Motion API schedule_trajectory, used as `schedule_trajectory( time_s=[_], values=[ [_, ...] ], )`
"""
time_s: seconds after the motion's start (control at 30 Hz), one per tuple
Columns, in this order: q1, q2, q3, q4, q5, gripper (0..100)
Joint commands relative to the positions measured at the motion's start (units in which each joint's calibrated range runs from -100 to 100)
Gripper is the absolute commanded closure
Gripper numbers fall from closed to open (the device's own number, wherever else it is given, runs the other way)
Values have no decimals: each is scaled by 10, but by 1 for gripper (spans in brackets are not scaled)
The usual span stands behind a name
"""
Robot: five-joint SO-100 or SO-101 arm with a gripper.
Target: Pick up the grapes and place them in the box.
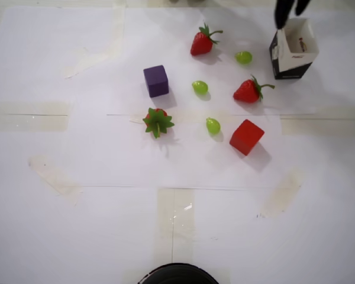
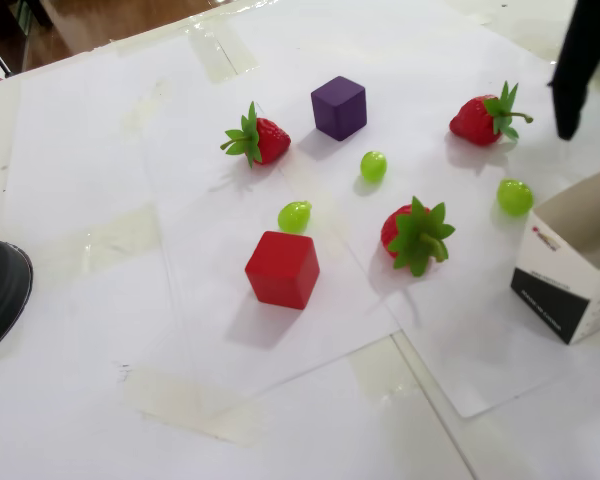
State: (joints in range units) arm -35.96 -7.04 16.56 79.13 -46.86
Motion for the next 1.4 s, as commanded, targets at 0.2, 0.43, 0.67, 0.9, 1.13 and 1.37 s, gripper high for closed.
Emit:
schedule_trajectory(
  time_s=[0.2, 0.43, 0.67, 0.9, 1.13, 1.37],
  values=[
    [63, -10, 77, -25, 125, 85],
    [50, 6, 124, -99, 147, 86],
    [56, 2, 188, -169, 148, 87],
    [67, -3, 223, -224, 149, 89],
    [75, -11, 247, -242, 147, 89],
    [80, -19, 277, -255, 140, 91]
  ],
)
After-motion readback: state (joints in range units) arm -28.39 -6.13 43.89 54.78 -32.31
